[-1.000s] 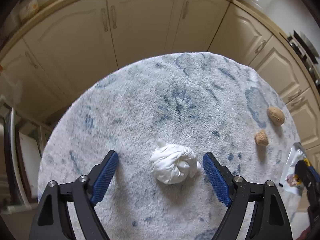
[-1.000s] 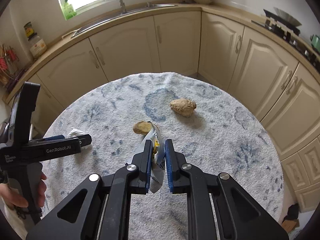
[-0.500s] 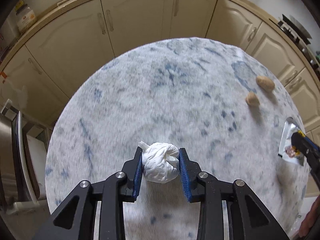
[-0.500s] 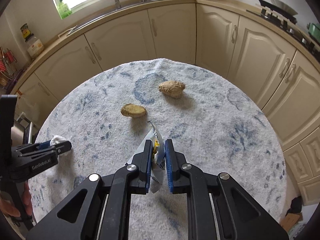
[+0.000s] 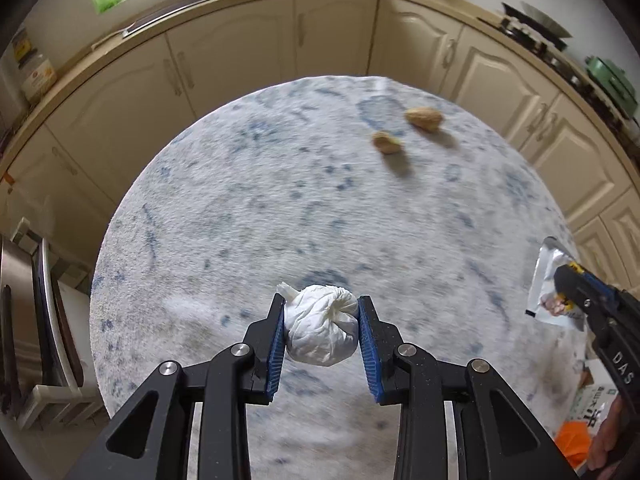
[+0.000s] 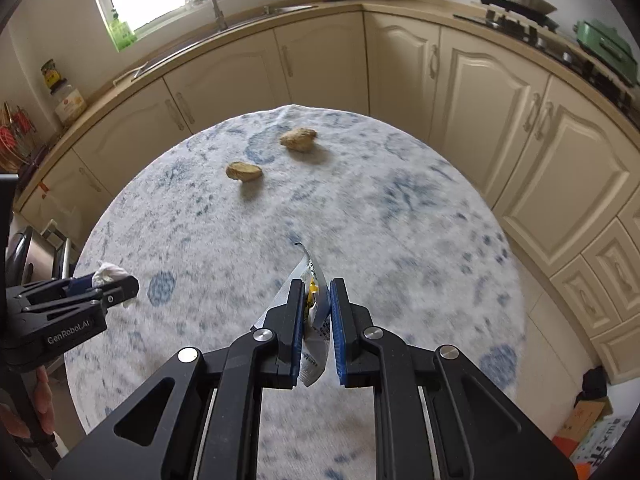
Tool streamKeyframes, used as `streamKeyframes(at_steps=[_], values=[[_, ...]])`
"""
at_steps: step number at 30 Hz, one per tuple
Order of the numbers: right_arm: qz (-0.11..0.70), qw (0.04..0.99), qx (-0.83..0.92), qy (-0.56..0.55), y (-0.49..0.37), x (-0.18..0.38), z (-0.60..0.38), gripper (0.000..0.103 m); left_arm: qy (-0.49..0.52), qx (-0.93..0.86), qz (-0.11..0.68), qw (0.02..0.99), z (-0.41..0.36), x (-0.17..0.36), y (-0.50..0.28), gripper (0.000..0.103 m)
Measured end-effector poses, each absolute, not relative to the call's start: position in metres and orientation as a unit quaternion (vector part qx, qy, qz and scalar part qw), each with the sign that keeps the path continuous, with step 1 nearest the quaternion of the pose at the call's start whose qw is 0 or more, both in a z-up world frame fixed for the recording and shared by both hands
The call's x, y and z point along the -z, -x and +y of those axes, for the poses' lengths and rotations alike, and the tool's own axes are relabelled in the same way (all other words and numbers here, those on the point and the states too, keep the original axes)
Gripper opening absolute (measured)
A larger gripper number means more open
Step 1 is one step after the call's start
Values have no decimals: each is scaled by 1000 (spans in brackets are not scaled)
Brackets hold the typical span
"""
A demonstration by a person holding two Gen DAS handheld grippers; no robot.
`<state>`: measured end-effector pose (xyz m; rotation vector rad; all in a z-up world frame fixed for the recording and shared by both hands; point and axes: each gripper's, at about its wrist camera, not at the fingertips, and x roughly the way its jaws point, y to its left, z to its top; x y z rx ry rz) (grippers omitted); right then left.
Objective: Collect trash
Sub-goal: 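Close the left gripper on the white tissue ball and lift it, then carry the wrapper and tissue ball to the blue bucket and open both grippers over it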
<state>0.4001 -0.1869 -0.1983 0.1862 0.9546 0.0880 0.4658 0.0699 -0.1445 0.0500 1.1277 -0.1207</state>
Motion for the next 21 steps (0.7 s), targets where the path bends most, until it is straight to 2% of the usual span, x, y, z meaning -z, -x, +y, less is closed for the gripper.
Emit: streamKeyframes(at_steps=[11,21], values=[[433,890,27,-140,-318,192,-276,13,-90,133,514,843,-29,122,-406,30],[431,873,127,-191,-241,213,-375,13,-145,223,503,822,-143,123,-355,30]])
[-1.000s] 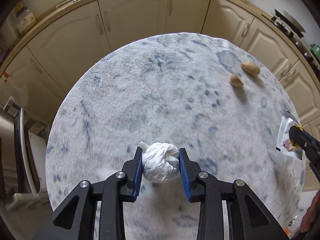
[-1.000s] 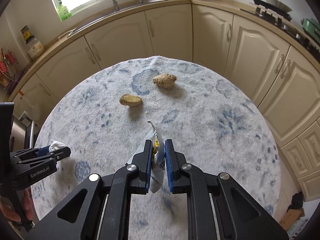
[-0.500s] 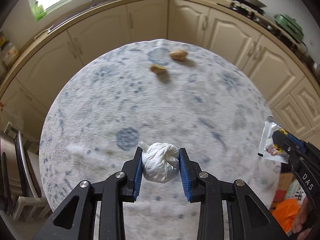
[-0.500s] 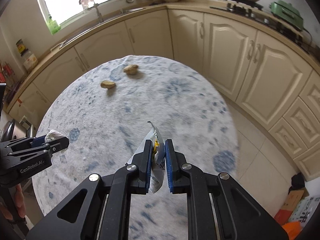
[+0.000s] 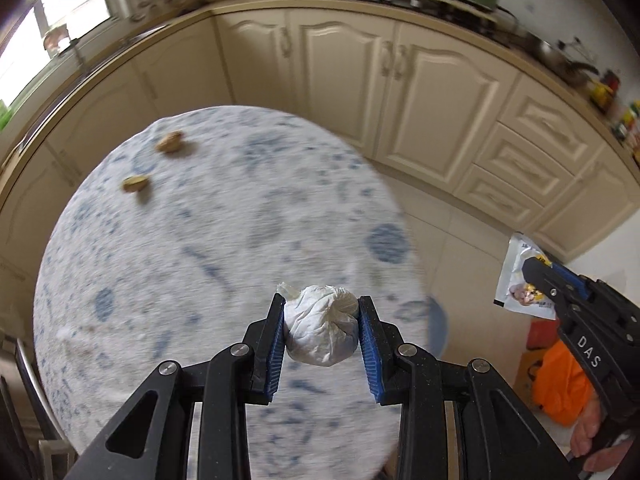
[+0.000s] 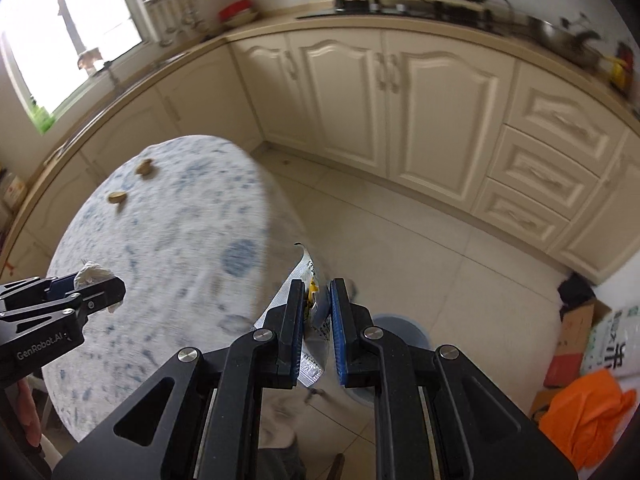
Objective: Collect trash
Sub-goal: 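Carry the wrapper and tissue ball to the blue bucket and open both grippers over it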
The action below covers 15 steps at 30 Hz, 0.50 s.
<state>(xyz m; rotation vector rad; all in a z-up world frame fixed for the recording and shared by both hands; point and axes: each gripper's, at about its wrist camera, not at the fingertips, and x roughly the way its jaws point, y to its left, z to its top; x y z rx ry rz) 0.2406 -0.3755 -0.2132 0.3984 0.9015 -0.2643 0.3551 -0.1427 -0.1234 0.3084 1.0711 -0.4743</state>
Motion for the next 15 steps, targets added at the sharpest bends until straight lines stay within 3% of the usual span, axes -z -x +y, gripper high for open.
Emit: streamKeyframes(at_steps=[15], values=[[427,827,256,-260,-117,247,-473,13,-220,324,512,765,-292,160,-294,31]])
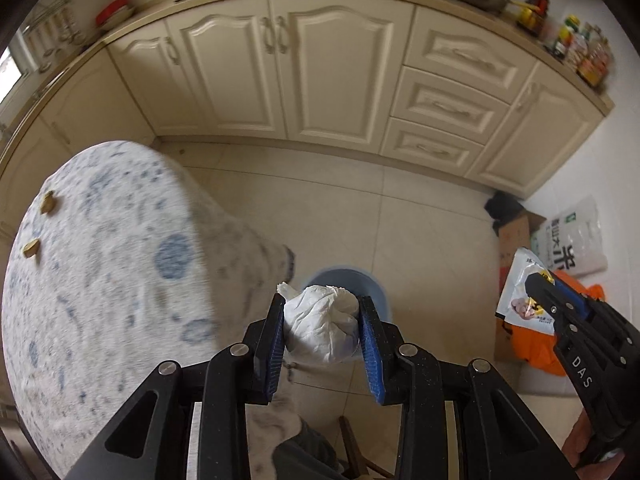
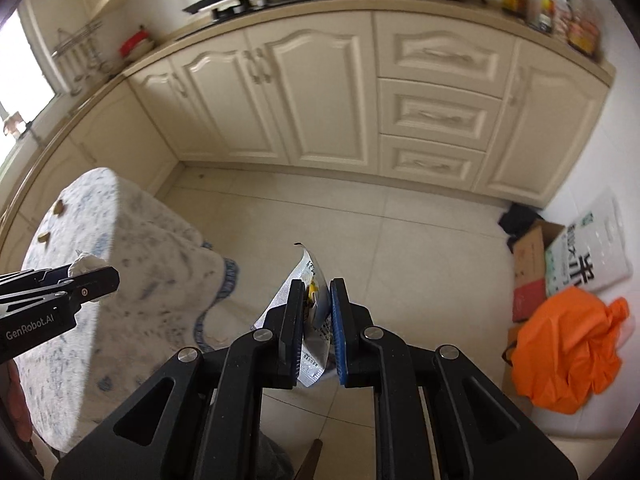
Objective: Collect trash
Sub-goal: 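Carry the wrapper and tissue ball to the blue bucket and open both grippers over it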
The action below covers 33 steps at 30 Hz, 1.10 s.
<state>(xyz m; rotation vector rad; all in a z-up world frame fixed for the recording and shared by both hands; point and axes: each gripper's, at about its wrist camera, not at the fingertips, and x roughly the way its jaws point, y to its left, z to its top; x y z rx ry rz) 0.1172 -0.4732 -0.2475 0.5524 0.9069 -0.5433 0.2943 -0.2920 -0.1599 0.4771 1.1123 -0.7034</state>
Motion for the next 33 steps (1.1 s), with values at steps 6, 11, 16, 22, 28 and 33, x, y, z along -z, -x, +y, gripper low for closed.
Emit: streamKeyframes(at_steps=[6,11,16,22,28,33], values=[[425,807,299,-282,-74,257,-501,13,-247,350,514,743,-338,182,-277,31],[430,792,324,-288,-50,266,-513,13,-261,370,520,724,-367,205,-273,33],[439,782,329,-296,-44,277,-518,13,-284,358,522,720,-387,232,-280,33],[452,780,315,-297,-54,286,-516,13,-281,334,541,719,-401,249,-291,42],[461,780,304,-294,-68,294,-511,13,-268,327,539,729,-404,245,-302,82],[468,778,299,-294,-79,297,-510,13,-270,321,538,731,-396,246,-304,82]])
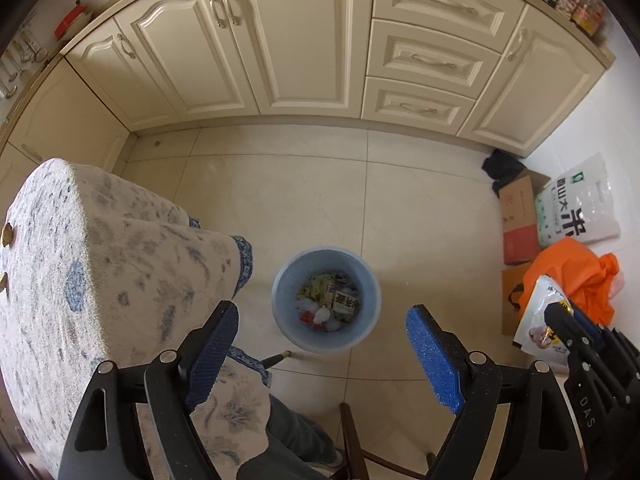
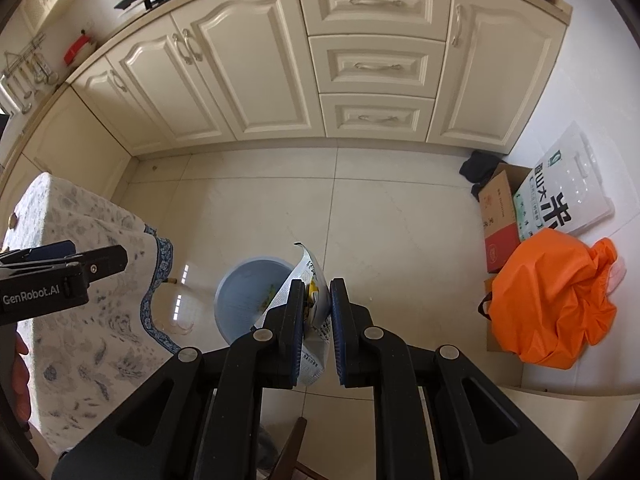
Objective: Collect trash
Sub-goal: 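Carry the wrapper and tissue ball to the blue bucket and open both grippers over it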
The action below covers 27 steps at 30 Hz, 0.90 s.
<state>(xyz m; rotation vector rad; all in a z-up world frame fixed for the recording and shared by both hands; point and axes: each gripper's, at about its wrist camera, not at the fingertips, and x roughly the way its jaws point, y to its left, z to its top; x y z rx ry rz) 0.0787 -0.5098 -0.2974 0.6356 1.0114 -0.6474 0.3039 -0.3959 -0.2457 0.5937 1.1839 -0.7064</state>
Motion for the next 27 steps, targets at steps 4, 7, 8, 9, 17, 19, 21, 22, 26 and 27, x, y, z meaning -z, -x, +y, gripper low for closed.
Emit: streamKeyframes(at_steps=[4,7,8,9,17,19,21,22,26,27], values=[[472,780,291,-289,-94,297,-506,13,-267,315,543,731,-384,244,-312,82],[478,783,280,-282,-109,298,-500,13,-261,314,547,731,-374,240,-319,83],[480,784,276,-280,-115,298,-498,13,-258,314,548,731,-368,239,-321,83],[482,786,270,-278,-122,299,-495,13,-255,313,548,732,-363,237,-323,83],[495,798,226,-260,-180,295,-467,13,-226,301,549,746,-320,218,-350,83],[497,801,220,-251,-197,294,-460,13,-218,296,545,753,-307,212,-358,83],[501,799,217,-251,-209,294,-455,15,-208,290,544,759,-293,207,-365,85],[503,796,220,-254,-215,295,-453,15,-204,288,545,761,-287,205,-367,85],[512,794,219,-242,-236,295,-442,22,-190,281,551,763,-268,203,-378,85],[516,792,221,-241,-239,295,-440,29,-185,279,553,763,-264,203,-381,85]])
